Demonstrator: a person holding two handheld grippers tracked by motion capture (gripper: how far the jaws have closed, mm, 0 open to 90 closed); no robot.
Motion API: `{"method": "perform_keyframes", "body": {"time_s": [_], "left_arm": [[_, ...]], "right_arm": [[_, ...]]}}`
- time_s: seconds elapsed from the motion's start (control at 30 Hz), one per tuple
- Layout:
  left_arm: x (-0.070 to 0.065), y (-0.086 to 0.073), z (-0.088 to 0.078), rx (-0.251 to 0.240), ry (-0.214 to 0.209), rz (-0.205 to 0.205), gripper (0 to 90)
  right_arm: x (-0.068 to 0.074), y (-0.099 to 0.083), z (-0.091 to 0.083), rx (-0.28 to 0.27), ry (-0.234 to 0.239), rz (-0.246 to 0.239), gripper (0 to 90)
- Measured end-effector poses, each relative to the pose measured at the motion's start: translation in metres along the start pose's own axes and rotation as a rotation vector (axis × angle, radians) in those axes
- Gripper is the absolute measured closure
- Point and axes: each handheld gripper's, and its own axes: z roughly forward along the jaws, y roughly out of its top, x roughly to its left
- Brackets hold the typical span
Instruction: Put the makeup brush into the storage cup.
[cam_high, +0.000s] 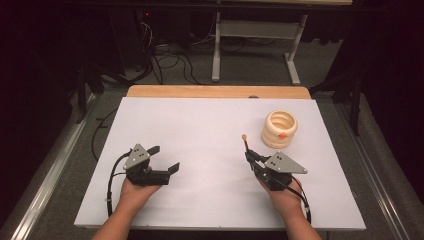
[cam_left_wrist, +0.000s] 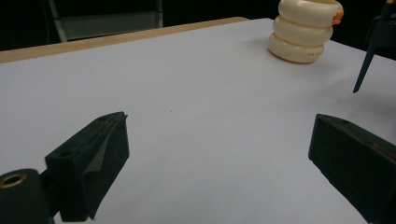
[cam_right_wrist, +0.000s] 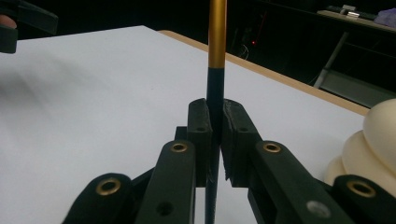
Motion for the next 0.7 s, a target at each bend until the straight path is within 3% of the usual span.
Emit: {"method": "perform_keyframes", "body": {"time_s": [0.7], "left_arm": [[-0.001, 0.001, -0.002, -0.025, -0.007, -0.009, 5.7]], "right_arm": [[-0.028, -0.003, -0.014, -0.025, -0.085, 0.078, 85.2]]}}
